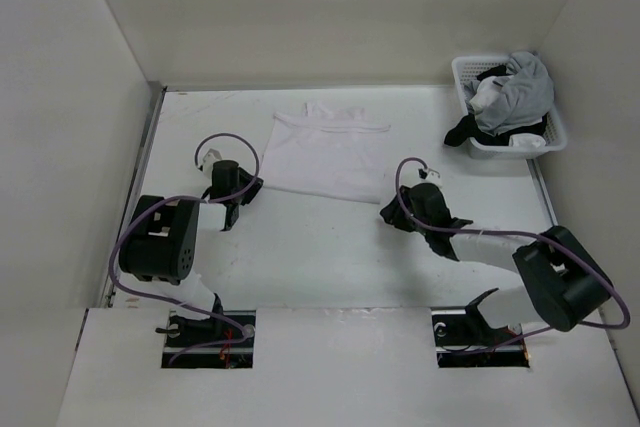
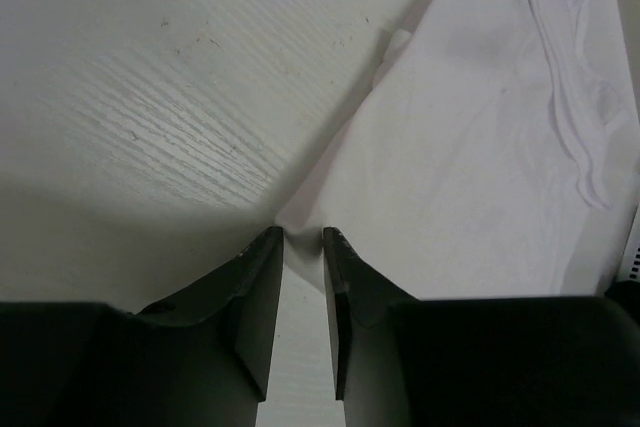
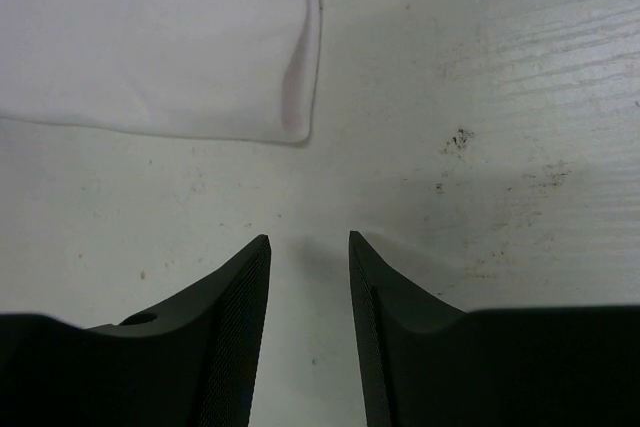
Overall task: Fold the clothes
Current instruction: Fold the tank top
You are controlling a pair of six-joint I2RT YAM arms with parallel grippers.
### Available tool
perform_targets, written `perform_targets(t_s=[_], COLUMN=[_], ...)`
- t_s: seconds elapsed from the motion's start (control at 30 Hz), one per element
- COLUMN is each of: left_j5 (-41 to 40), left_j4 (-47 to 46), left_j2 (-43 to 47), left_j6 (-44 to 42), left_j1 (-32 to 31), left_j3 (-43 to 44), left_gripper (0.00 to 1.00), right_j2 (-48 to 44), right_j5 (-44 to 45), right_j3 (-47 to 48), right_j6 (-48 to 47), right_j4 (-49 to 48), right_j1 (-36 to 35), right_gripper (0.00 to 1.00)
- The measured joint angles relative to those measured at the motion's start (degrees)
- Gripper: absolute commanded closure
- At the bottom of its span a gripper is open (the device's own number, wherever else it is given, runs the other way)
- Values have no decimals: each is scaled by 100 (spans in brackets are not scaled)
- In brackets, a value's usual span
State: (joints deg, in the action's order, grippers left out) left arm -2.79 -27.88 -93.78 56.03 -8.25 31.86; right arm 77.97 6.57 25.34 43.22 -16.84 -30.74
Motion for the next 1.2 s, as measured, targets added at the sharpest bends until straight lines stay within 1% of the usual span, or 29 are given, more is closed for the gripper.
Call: perform_targets(t_s=[0.07,0.2,0.37,0.47,0.53,0.63,0.7,0.8,0.9,0.97,1.07,1.13,1.2], left_j5=[11,22,-22,-39,-44,-44,-44,-44,-42,-42,-35,-11,11], left_j4=[-59,-92,-92,-90,-90,-90,-90,-92,-92,-92,-59,162,551], left_j2=[-59,-109,-114,-114,-114,-116,-118,-118,-120,-120,-15,407,1217], left_j6=[39,94,107,107,105,105,107,107,107,111,120,120,109], left_j1=[28,74,83,76,70,61,61,61,59,59,55,37,20], left_j3=[0,0,0,0,0,0,0,0,0,0,-31,-153,-306], left_gripper=[86,93,95,95,95,95,95,96,98,100,100,100,100], right_j2=[111,352,734,960,1152,1440,1574,1628,1633,1633,1510,1152,509], right_j5=[2,7,7,-15,-85,-155,-195,-210,-208,-208,-203,-197,-160], right_j3=[9,122,428,557,682,841,905,925,925,920,826,656,442], right_j6=[61,229,400,494,564,673,756,807,844,874,881,848,776], right_j4=[-35,-50,-195,-389,-511,-656,-726,-737,-678,-662,-629,-496,-234], right_j1=[28,149,188,192,221,291,317,339,339,339,334,323,264], right_gripper=[57,50,46,46,51,64,70,82,90,94,96,97,97])
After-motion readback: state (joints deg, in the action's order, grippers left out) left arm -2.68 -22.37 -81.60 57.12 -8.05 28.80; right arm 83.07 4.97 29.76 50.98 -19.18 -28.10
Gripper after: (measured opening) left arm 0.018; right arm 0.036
